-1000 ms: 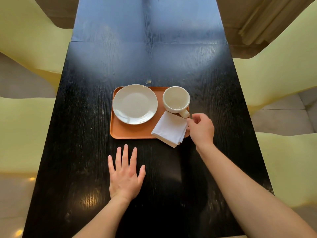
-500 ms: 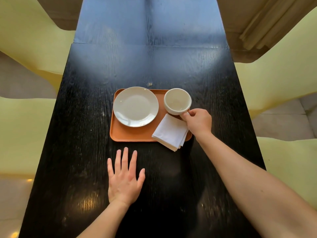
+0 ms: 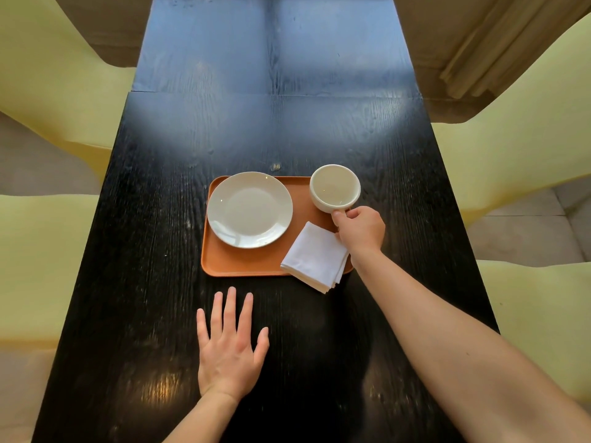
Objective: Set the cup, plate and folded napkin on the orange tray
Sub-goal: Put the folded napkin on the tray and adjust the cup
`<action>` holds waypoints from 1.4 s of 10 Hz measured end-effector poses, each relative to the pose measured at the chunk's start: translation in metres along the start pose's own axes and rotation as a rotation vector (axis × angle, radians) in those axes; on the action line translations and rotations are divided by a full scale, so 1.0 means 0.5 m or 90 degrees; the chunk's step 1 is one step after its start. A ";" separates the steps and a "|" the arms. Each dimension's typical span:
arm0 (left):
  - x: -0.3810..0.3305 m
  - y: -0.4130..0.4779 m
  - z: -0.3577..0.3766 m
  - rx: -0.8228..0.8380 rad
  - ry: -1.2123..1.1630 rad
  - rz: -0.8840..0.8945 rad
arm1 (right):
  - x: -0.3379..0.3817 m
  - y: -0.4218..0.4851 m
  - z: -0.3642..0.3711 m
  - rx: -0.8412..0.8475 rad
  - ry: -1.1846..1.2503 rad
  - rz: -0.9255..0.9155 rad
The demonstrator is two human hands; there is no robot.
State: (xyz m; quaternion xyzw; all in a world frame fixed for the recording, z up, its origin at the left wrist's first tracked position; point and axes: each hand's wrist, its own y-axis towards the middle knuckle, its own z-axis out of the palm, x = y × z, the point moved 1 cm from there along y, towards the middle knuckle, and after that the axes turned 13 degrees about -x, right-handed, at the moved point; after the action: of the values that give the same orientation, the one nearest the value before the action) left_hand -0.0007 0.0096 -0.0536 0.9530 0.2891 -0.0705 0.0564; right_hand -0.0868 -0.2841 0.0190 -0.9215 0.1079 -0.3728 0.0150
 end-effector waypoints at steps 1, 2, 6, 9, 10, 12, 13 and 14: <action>0.002 0.000 0.001 0.000 -0.001 -0.001 | 0.000 0.004 0.002 -0.002 0.003 0.005; 0.000 -0.001 0.000 -0.007 -0.002 0.000 | 0.002 0.008 0.003 0.004 0.006 0.012; -0.002 0.000 -0.005 -0.004 0.000 0.000 | 0.015 0.015 0.003 -0.002 0.030 0.009; 0.000 -0.002 -0.003 -0.014 -0.004 0.001 | 0.010 0.015 -0.007 0.027 0.063 0.020; 0.001 -0.002 0.001 -0.017 -0.004 0.001 | -0.001 0.006 -0.033 0.028 0.066 0.014; 0.004 -0.004 0.007 -0.018 -0.005 0.001 | -0.062 -0.091 -0.114 0.030 -0.088 -0.340; 0.004 -0.003 0.007 -0.022 -0.008 -0.001 | -0.084 -0.137 -0.121 0.104 -0.164 -0.473; 0.003 -0.004 0.007 -0.023 -0.006 0.001 | -0.087 -0.154 -0.109 0.156 -0.228 -0.531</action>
State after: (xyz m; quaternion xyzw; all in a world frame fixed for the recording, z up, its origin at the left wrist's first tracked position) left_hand -0.0006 0.0115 -0.0572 0.9517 0.2893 -0.0699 0.0751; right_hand -0.1405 -0.1970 0.0371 -0.9275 -0.3205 -0.1924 -0.0088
